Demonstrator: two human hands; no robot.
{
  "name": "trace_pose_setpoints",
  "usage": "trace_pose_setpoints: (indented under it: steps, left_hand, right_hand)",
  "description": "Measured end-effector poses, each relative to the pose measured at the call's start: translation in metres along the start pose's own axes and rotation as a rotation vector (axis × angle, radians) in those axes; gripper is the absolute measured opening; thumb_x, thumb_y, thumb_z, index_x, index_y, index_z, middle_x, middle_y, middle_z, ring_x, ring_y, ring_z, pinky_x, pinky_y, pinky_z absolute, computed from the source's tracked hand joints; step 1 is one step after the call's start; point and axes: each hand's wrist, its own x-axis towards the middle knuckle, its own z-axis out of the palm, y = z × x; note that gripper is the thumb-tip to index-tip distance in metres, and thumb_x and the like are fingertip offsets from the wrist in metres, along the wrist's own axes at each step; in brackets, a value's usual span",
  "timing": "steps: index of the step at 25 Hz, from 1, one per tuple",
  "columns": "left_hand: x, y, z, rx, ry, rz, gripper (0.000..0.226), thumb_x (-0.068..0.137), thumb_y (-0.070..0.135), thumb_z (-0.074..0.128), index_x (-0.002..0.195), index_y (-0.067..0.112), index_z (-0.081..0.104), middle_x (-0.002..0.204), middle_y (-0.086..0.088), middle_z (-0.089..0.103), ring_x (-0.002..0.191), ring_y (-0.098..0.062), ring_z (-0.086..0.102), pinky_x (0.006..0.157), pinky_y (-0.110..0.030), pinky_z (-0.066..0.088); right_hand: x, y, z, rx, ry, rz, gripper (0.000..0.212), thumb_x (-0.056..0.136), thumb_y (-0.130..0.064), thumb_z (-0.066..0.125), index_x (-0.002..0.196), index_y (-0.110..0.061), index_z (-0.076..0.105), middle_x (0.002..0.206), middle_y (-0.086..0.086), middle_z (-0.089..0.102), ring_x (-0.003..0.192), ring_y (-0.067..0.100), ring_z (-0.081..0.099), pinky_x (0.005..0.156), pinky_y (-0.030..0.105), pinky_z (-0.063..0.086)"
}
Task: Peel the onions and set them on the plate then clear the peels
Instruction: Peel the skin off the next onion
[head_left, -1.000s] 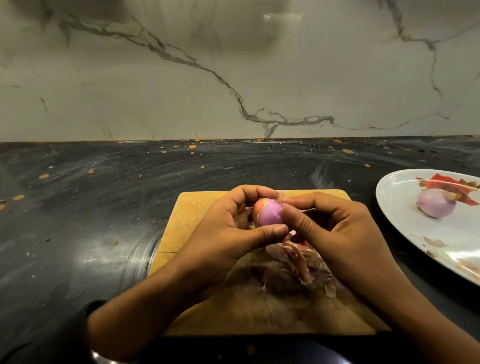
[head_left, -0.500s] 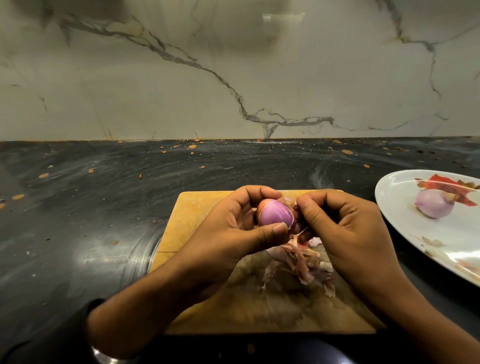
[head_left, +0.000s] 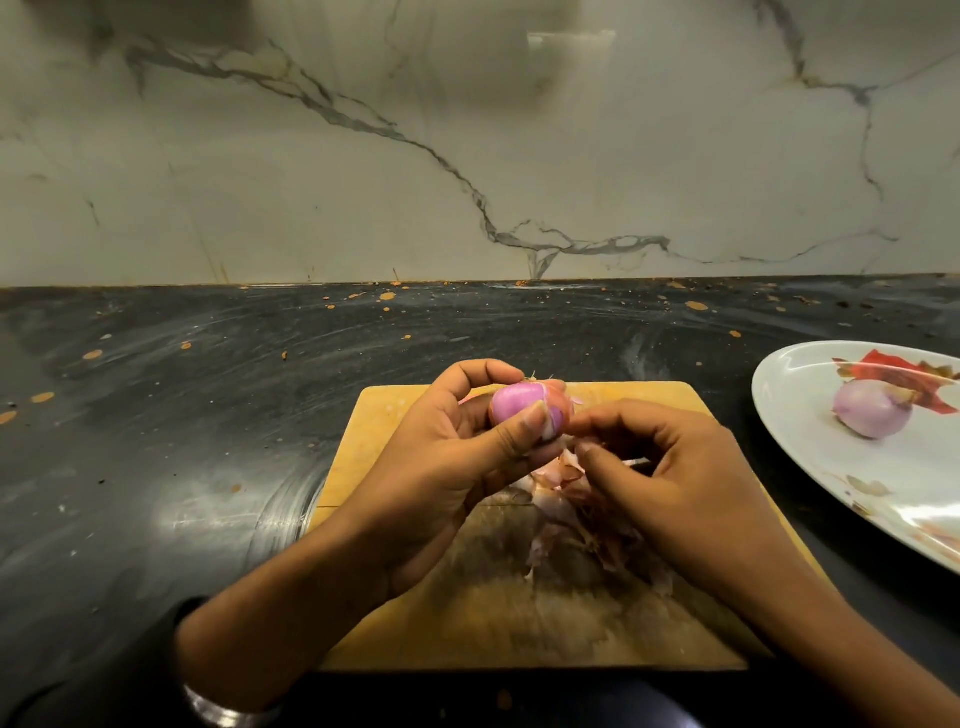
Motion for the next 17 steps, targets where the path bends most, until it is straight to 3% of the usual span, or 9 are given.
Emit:
trace_pose_setpoints:
  steps: [3,5,12,17]
  left_hand:
    - [0.000,-0.001,-0.001,0.010,-0.023,-0.004,0.041,0.078,0.011,0.065,0.118,0.005,0.056,0.112,-0.016,0.072,0.098,-0.024,0.072,0.080,-0.028,0.061]
    - [-0.001,-0.003,-0.001,0.050,-0.025,-0.013,0.040,0.079,0.013,0.064,0.118,0.007,0.057,0.109,-0.013,0.073,0.096,-0.022,0.072,0.080,-0.027,0.060]
    - [-0.002,-0.006,0.000,0.122,-0.012,-0.003,0.045,0.070,0.010,0.071,0.113,0.006,0.058,0.103,-0.013,0.073,0.092,-0.024,0.071,0.085,-0.035,0.060]
    - [-0.002,-0.010,0.000,0.217,-0.012,0.029,0.042,0.066,0.008,0.073,0.105,0.008,0.057,0.098,-0.006,0.073,0.092,-0.020,0.070,0.082,-0.036,0.061]
  right_hand:
    - [0.000,-0.005,-0.002,0.186,0.064,-0.028,0.015,0.087,-0.026,0.072,0.101,-0.029,0.076,0.090,-0.015,0.076,0.086,0.006,0.072,0.073,0.018,0.058]
    - [-0.001,-0.009,-0.001,0.226,0.032,-0.028,0.027,0.082,-0.037,0.071,0.106,-0.027,0.075,0.091,-0.011,0.076,0.084,0.009,0.073,0.071,0.022,0.060]
    - [-0.001,-0.005,-0.001,0.226,0.067,-0.048,0.024,0.086,-0.024,0.071,0.108,-0.019,0.078,0.097,-0.012,0.078,0.091,0.010,0.075,0.076,0.035,0.062]
    - [-0.003,-0.007,0.003,0.149,0.117,-0.074,0.016,0.083,-0.015,0.075,0.092,-0.028,0.078,0.081,-0.014,0.076,0.077,0.005,0.073,0.067,0.019,0.059]
